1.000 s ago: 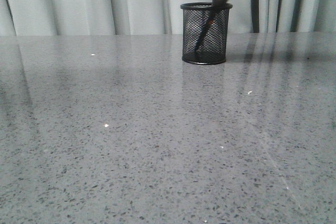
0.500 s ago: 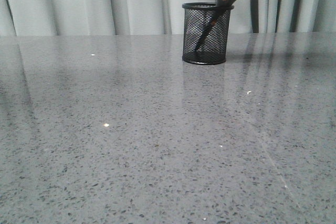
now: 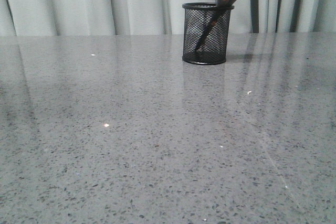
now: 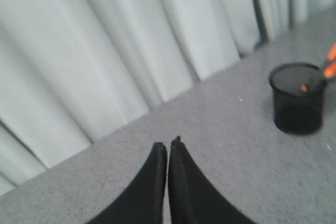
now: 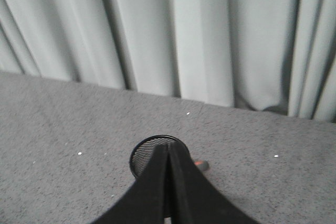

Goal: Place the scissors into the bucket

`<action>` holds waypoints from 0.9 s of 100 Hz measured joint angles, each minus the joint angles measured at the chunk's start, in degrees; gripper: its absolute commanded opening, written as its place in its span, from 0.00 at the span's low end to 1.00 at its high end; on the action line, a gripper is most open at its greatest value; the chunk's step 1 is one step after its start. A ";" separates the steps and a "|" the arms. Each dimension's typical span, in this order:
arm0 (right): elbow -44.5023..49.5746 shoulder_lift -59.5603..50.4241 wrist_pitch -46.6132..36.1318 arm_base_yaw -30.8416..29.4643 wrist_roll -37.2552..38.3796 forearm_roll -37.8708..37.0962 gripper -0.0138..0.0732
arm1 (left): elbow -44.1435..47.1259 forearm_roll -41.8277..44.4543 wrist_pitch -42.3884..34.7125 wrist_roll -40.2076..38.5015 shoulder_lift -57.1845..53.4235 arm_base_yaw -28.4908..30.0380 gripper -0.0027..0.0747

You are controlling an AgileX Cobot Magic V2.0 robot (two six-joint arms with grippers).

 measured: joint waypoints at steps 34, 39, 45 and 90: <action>37.90 -28.51 -15.44 0.00 -0.13 -1.42 0.11 | 33.83 -8.79 -22.78 -0.08 -22.74 0.00 0.01; 41.53 -32.24 -15.64 0.00 -0.13 -1.52 0.11 | 37.86 -9.57 -23.22 -0.08 -25.62 0.00 0.01; 45.57 -36.89 -15.68 0.00 -0.13 -1.52 0.11 | 41.34 -10.91 -23.46 -0.08 -29.02 0.00 0.01; 54.74 -50.59 -17.23 0.00 -0.17 -1.55 0.11 | 51.68 -16.88 -25.08 -0.13 -45.04 0.00 0.01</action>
